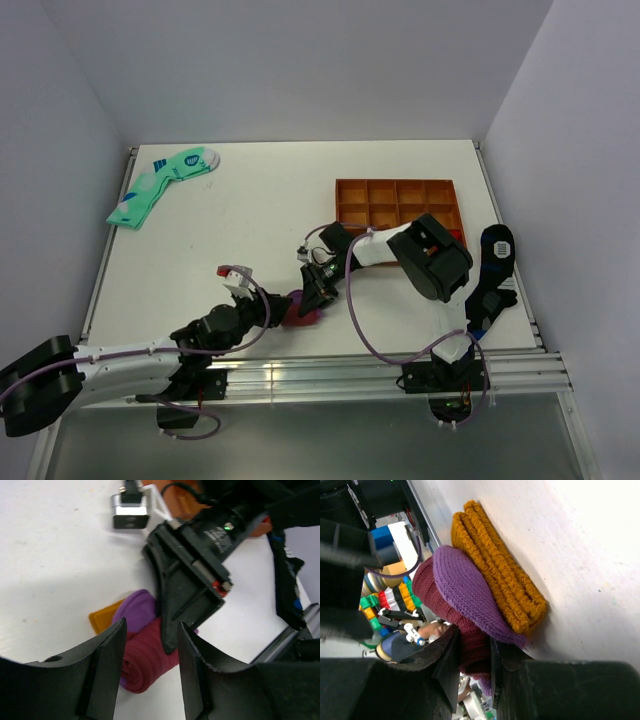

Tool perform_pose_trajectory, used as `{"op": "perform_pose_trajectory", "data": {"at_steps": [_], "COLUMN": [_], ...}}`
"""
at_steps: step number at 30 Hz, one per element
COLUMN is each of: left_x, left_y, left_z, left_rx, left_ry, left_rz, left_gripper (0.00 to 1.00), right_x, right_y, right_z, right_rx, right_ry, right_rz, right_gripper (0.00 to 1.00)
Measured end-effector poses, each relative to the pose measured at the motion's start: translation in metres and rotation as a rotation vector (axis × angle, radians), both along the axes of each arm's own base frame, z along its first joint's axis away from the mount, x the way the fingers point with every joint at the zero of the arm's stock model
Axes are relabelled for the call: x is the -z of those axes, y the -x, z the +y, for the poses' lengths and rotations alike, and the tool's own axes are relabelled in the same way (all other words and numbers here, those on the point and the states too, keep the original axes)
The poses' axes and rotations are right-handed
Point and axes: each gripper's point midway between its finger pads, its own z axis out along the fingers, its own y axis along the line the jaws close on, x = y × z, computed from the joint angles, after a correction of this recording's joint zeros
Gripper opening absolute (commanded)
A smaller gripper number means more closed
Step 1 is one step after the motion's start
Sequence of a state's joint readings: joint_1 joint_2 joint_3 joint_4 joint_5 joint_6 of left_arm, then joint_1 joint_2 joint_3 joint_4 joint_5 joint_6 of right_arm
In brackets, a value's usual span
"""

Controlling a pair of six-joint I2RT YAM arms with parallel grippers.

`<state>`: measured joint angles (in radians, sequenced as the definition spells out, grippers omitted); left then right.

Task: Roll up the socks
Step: Roll the sock at the center of the board.

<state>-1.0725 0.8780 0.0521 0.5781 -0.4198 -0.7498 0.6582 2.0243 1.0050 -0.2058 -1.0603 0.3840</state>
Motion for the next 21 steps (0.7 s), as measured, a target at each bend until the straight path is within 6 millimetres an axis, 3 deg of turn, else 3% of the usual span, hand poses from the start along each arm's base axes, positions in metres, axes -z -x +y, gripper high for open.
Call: {"op": "perform_pose_trajectory", "data": {"at_steps": [3, 9, 21], "left_x": [-0.006, 0.013, 0.025], "left_y": [0.003, 0.008, 0.012], "left_z": [-0.009, -0.014, -0.02], "left_rx": [0.047, 0.091, 0.135], "left_ry": [0.017, -0.038, -0.086], "left_rz": [-0.021, 0.009, 0.019], "left_gripper": [0.51, 0.5, 0.49], "right_x": [0.0, -0.001, -0.001], "right_y": [0.001, 0.003, 0.006], "right_z": [-0.001, -0.004, -0.009], "right_rx": [-0.006, -0.016, -0.025], "right_ry": [0.01, 0.035, 0.074], "right_rz": [0.018, 0.029, 0.044], "right_gripper": [0.0, 0.0, 0.0]}}
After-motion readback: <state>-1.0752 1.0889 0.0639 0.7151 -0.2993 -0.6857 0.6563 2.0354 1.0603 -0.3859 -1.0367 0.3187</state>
